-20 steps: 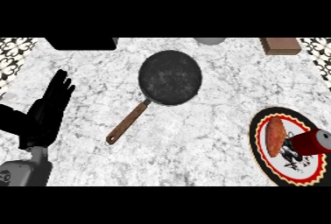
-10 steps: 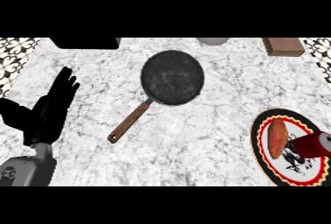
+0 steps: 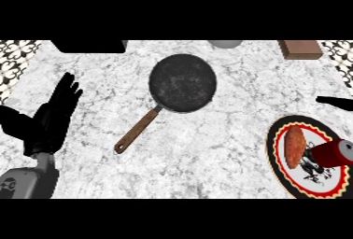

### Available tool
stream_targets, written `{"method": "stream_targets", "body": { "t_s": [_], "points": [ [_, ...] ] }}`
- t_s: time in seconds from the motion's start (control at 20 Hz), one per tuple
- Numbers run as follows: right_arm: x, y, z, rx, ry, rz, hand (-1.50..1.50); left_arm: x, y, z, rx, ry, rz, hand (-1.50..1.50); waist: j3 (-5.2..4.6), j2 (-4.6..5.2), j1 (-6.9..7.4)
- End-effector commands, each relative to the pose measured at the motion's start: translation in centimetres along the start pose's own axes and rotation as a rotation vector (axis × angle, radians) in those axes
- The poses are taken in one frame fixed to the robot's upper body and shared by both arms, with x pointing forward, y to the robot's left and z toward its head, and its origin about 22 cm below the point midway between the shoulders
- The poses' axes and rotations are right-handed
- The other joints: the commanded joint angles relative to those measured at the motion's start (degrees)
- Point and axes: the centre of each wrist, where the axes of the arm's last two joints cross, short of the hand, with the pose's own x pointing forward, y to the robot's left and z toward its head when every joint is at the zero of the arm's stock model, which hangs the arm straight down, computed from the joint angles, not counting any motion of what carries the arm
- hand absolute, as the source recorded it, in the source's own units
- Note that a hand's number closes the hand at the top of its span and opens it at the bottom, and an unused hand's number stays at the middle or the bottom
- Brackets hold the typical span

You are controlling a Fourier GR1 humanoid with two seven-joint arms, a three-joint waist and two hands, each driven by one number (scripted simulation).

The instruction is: Pick the sweet potato from the plate and place it in the pan

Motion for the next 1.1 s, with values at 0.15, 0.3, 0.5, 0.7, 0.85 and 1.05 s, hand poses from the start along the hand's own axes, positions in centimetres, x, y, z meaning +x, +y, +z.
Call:
{"method": "stream_targets", "body": {
  "t_s": [0.15, 0.3, 0.5, 0.7, 0.85, 1.05],
  "points": [
    [2.1, 1.5, -0.3, 0.09, 0.013, 0.166, -1.5, -0.1, -0.2, -0.6, 0.006, 0.005, 0.001, 0.0, 0.02, -0.08, -0.81],
    [4.6, 1.6, -1.5, 0.06, 0.091, 0.249, -1.5, -1.0, -1.1, -0.8, 0.002, -0.005, 0.002, 0.0, -0.01, -0.07, -0.75],
    [4.9, 2.6, -1.1, 0.014, 0.101, 0.26, -1.5, -0.2, -0.1, -0.4, -0.004, 0.002, 0.01, 0.0, 0.02, -0.1, -0.73],
    [6.9, 2.7, -2.0, 0.001, 0.089, 0.25, -1.5, 1.0, 0.2, 0.0, 0.018, -0.003, -0.016, 0.0, 0.03, -0.11, -0.54],
    [8.0, 3.1, -2.5, 0.013, 0.059, 0.234, -1.5, -0.3, 0.0, 0.7, -0.002, -0.007, -0.009, 0.0, 0.02, -0.11, -0.52],
    [7.2, 3.2, -3.2, 0.062, 0.145, 0.255, -1.5, 0.6, 0.9, -0.5, -0.008, 0.015, 0.003, 0.0, 0.03, -0.03, -0.41]
  ]
}}
